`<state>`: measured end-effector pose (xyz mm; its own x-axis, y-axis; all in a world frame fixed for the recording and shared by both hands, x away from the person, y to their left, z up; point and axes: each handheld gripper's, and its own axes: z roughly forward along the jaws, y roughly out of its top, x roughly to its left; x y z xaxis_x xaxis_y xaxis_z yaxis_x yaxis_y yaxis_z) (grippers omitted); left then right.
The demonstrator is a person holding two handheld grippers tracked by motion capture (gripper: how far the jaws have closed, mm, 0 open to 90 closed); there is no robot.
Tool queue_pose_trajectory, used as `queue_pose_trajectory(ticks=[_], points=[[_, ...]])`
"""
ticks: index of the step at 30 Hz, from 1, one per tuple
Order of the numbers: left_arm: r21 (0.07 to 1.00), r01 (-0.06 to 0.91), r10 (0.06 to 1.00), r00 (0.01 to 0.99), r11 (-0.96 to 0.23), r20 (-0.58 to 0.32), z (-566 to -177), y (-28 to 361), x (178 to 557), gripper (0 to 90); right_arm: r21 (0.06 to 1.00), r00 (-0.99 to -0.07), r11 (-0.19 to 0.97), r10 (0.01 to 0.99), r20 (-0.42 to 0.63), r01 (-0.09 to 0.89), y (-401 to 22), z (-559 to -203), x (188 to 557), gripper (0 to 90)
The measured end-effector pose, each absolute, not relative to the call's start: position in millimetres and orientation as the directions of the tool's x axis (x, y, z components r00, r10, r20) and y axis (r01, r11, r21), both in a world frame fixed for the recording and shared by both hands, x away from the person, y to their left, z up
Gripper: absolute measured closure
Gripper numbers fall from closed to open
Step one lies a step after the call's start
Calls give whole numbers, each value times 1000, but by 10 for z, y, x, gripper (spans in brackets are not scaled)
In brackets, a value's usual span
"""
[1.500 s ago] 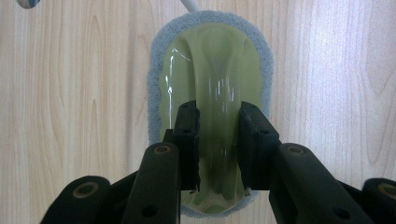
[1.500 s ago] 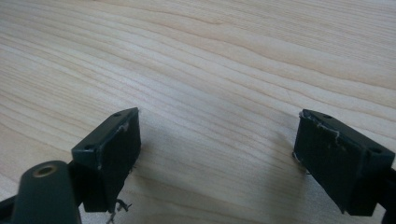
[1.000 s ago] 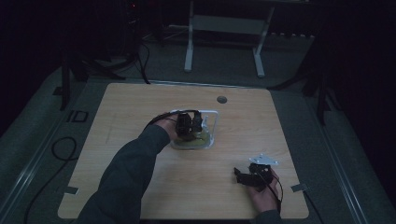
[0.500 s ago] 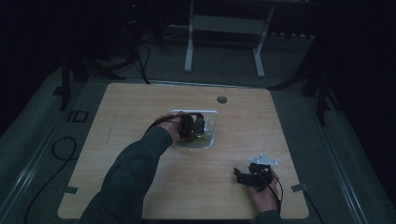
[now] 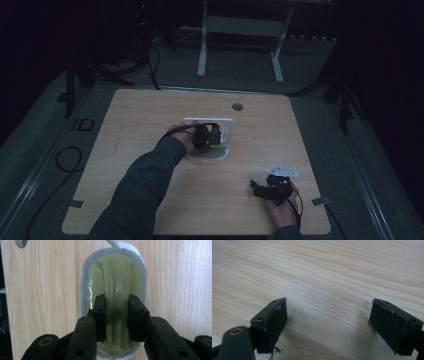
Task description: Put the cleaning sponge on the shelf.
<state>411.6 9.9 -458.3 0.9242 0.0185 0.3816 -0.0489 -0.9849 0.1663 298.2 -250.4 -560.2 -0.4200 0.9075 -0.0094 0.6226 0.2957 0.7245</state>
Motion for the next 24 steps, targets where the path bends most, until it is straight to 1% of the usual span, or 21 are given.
queue_pose_trajectory(ticks=[10,21,24], points=[[177,-47,29,915,-983,401,-4613,91,4128,709,725,-420,296,907,-10,622,-2504,-5602,2982,143],[151,-41,29,901,-988,432,-4683,62,4129,708,725,-420,295,907,-9,623,-2504,-5602,2981,144],[161,-37,37,899,-986,436,-4698,55,4136,708,725,-420,295,907,-9,623,-2504,-5602,2981,143]])
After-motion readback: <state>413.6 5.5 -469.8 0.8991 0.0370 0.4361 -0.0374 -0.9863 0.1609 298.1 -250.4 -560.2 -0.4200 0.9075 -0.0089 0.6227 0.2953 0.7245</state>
